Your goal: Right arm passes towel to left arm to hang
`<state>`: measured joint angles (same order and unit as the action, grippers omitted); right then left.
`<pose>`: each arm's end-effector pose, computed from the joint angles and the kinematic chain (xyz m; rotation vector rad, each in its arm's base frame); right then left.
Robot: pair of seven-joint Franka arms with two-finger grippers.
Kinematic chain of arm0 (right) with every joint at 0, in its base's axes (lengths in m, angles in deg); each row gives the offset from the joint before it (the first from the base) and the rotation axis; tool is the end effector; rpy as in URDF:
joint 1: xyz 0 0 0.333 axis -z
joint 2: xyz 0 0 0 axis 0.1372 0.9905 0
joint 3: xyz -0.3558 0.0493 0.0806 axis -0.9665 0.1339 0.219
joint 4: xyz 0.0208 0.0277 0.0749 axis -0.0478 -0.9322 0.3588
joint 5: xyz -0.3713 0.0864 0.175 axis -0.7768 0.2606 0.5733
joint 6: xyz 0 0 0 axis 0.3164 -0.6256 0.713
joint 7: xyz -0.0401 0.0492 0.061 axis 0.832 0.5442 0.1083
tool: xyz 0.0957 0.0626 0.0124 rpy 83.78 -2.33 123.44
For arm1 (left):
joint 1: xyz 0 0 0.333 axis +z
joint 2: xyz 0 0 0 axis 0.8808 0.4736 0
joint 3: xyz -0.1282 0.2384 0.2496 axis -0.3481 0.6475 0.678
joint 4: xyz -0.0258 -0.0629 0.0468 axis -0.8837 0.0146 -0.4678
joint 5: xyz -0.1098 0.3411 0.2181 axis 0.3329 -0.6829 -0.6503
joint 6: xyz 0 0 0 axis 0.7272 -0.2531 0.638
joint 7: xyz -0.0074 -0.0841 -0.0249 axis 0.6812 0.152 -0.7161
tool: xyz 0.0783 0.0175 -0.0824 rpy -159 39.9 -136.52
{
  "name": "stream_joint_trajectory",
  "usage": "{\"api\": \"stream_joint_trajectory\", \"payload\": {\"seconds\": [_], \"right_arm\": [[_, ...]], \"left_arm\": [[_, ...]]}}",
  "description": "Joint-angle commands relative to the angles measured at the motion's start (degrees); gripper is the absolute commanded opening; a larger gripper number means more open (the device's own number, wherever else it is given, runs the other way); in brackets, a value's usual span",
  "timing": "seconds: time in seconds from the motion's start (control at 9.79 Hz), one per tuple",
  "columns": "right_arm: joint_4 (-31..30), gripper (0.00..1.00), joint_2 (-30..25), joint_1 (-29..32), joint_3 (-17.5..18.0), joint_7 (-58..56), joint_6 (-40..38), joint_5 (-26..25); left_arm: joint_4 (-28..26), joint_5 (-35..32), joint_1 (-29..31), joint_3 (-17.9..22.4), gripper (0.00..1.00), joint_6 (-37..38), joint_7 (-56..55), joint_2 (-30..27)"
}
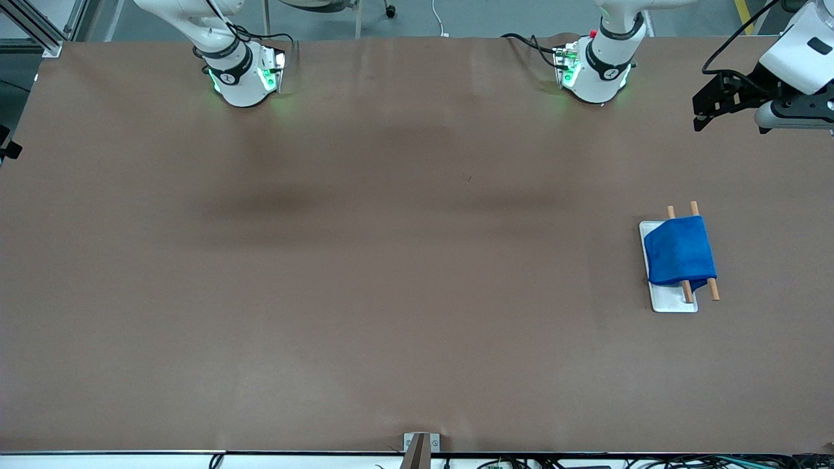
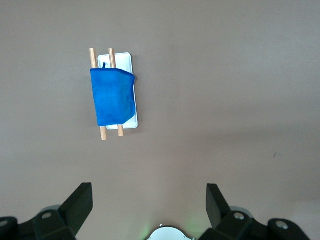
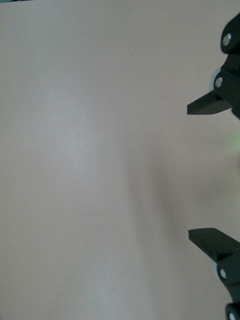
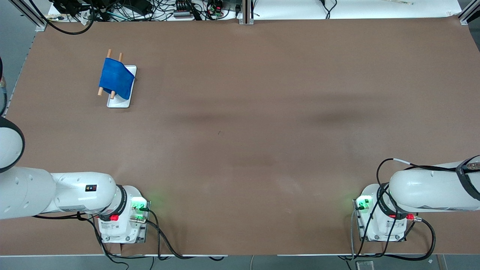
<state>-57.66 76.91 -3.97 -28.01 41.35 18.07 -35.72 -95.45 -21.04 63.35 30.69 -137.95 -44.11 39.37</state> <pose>0.5532 -0.1041 0.7292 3.1094 -0.2733 0.0042 0.5155 -0.0684 0.7116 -3.0823 0.1534 0.0170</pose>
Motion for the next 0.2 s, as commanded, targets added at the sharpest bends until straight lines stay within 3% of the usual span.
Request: {"api": "stream_joint_trajectory", "payload": {"seconds": [0.0, 0.1], "right_arm": [[-0.2, 1.00, -0.4, 0.4, 0.2, -0.2, 0.3, -0.3], [-0.2, 1.00, -0.4, 0.5, 0.2, -0.2, 0.3, -0.2]], "left_arm": [[1.0, 0.6, -0.4, 0.1, 1.00, 0.3, 0.3, 1.8], [1.0, 0.7, -0.4, 0.0, 1.00, 0.3, -0.3, 1.8]]}}
